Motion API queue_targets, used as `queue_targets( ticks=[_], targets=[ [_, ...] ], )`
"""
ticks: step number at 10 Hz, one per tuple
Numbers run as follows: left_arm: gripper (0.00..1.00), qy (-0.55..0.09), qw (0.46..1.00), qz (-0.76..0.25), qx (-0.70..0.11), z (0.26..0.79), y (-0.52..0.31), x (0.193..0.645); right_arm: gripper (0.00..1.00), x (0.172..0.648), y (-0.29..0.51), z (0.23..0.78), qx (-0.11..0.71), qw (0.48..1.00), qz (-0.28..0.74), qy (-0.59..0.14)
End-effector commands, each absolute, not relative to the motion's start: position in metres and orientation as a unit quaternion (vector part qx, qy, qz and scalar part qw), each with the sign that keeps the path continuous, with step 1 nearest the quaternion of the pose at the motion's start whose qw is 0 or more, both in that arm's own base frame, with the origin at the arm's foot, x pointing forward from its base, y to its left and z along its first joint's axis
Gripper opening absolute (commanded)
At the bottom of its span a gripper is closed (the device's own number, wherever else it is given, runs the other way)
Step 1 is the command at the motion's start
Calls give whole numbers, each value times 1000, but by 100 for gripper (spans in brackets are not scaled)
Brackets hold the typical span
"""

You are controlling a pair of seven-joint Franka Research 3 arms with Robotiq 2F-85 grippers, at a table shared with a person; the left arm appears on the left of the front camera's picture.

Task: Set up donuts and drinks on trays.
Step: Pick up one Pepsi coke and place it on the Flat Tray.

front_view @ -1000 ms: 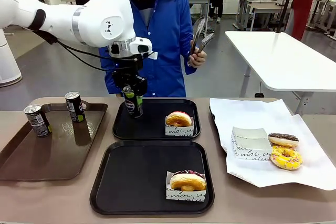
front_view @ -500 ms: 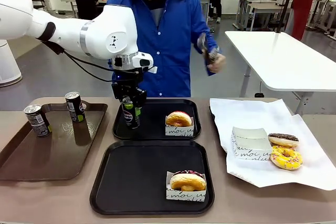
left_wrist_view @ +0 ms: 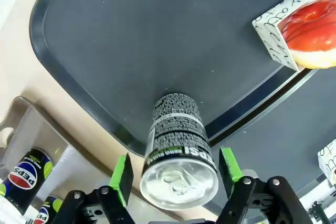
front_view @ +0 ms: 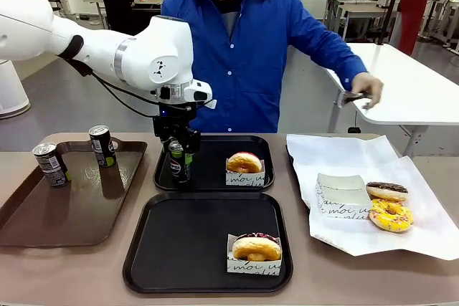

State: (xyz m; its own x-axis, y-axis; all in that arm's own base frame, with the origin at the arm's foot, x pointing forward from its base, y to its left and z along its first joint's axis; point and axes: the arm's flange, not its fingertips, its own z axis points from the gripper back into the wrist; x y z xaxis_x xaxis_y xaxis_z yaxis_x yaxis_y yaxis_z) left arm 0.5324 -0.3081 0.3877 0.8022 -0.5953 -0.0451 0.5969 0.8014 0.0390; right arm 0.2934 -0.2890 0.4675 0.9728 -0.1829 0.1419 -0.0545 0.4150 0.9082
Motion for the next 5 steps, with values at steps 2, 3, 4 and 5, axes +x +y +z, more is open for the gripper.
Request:
queue_targets(
  ticks=[2, 3, 4, 5],
  targets=[
    [100, -3, 950, -312, 35, 389, -307, 526, 100, 294, -289, 467, 541, 833, -38, -113],
    [100, -8, 950, -311, 27, 394, -308, 522, 100, 294, -289, 467, 541, 833, -38, -113],
    [100, -10, 950, -311, 22, 398, -308, 520, 100, 294, -289, 467, 541, 833, -38, -113],
    [100, -11, 950, -310, 18, 402, -308, 519, 100, 294, -289, 467, 541, 833, -38, -113]
  ],
)
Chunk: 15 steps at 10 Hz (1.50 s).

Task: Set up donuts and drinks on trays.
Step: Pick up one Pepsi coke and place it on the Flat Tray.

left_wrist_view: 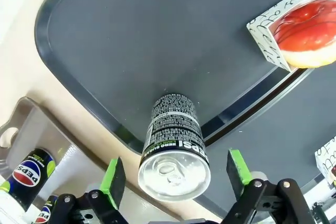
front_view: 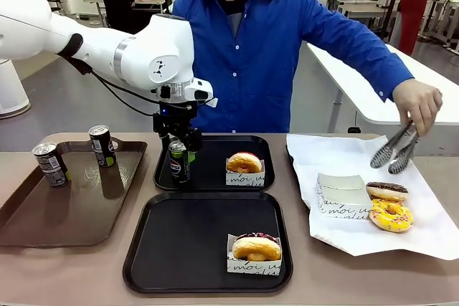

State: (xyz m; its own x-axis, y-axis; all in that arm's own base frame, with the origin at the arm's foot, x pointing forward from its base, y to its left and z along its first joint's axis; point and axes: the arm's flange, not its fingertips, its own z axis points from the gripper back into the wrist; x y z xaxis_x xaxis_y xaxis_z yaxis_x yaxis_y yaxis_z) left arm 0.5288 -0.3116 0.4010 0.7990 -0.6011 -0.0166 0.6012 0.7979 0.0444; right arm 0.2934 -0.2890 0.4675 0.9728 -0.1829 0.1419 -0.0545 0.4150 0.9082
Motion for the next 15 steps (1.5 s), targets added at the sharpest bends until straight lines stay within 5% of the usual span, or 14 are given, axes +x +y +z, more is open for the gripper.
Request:
queue_targets(
  ticks=[1, 4, 8, 15],
  targets=[
    [100, -9, 952, -307, 6, 408, -308, 519, 100, 294, -289, 467, 541, 833, -38, -113],
    [100, -2, 979, -202, 36, 459, -301, 483, 100, 294, -289, 467, 541, 833, -38, -113],
    [100, -29, 984, -174, -29, 493, -271, 436, 100, 294, -289, 467, 541, 833, -38, -113],
    [100, -18, 984, -176, -1, 498, -292, 460, 100, 294, -289, 467, 541, 833, -38, -113]
  ],
)
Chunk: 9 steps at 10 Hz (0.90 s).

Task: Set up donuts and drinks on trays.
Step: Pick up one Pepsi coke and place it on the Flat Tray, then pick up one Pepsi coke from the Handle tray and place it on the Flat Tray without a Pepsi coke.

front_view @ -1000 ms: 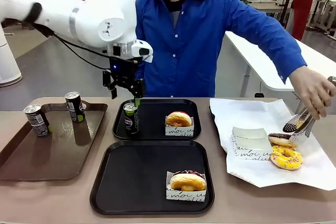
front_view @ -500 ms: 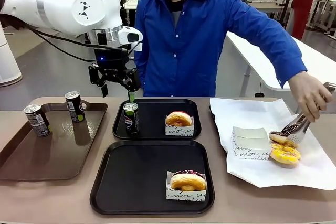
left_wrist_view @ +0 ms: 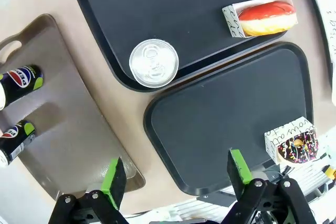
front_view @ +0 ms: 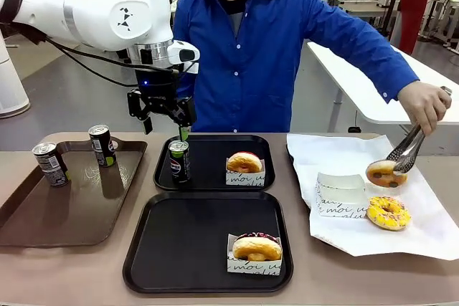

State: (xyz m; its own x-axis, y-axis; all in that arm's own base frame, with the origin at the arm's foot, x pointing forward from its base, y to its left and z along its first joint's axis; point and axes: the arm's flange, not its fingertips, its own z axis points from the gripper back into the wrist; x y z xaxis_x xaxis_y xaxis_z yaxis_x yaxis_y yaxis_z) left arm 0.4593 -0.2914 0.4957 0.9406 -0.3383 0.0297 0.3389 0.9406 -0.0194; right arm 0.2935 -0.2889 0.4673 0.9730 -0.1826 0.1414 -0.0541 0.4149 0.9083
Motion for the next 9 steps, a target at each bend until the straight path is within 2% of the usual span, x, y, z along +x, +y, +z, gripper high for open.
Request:
queue_targets(
  ticks=[1, 7, 9],
  targets=[
    [100, -18, 984, -176, -1, 498, -292, 460, 100, 294, -289, 467, 541, 833, -38, -113],
    [100, -13, 985, -172, -12, 496, -292, 459, 100, 294, -289, 467, 541, 833, -38, -113],
    [100, -60, 990, -122, -29, 553, -209, 459, 100, 294, -289, 467, 541, 833, -38, -113]
  ],
)
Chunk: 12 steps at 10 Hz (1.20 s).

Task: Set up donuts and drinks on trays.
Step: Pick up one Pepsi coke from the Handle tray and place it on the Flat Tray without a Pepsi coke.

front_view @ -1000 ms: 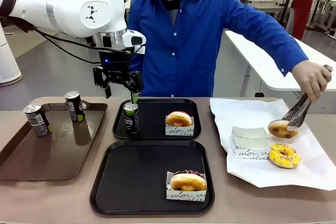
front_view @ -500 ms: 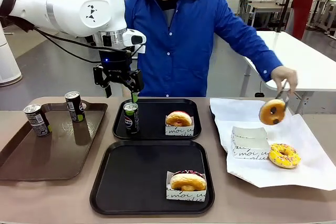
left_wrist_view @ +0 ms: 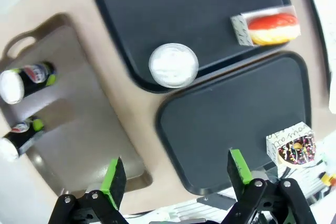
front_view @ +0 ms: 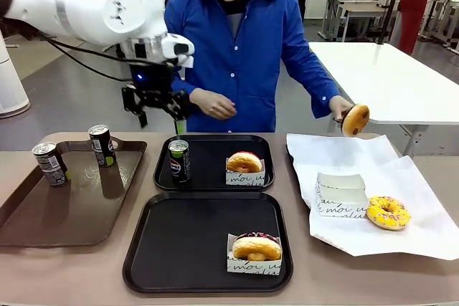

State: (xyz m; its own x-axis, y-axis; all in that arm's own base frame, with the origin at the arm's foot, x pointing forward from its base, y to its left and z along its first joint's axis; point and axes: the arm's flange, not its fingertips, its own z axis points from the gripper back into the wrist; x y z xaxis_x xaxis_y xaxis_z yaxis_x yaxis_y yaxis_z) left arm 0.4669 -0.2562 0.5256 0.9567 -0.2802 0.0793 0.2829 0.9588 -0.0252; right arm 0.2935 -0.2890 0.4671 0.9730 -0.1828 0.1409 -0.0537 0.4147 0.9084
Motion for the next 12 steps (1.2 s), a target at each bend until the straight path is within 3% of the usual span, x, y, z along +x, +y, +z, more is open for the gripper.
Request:
queue_targets(
  ticks=[1, 3, 7, 10, 11, 12],
  targets=[
    [100, -76, 992, -95, -37, 574, -158, 453, 100, 294, -289, 467, 541, 833, -38, -113],
    [100, -64, 992, -87, -70, 589, -88, 470, 100, 294, -289, 467, 541, 833, -38, -113],
    [100, -30, 996, -2, -86, 539, 9, 472, 100, 294, -289, 467, 541, 833, -38, -113],
    [100, -62, 994, -3, -88, 533, 5, 466, 100, 294, -289, 467, 541, 833, -38, -113],
    [100, -21, 997, 14, -78, 526, 23, 475, 100, 294, -289, 467, 541, 833, -38, -113],
    [100, -21, 997, 14, -78, 526, 23, 475, 100, 294, -289, 467, 541, 833, -38, -113]
  ],
)
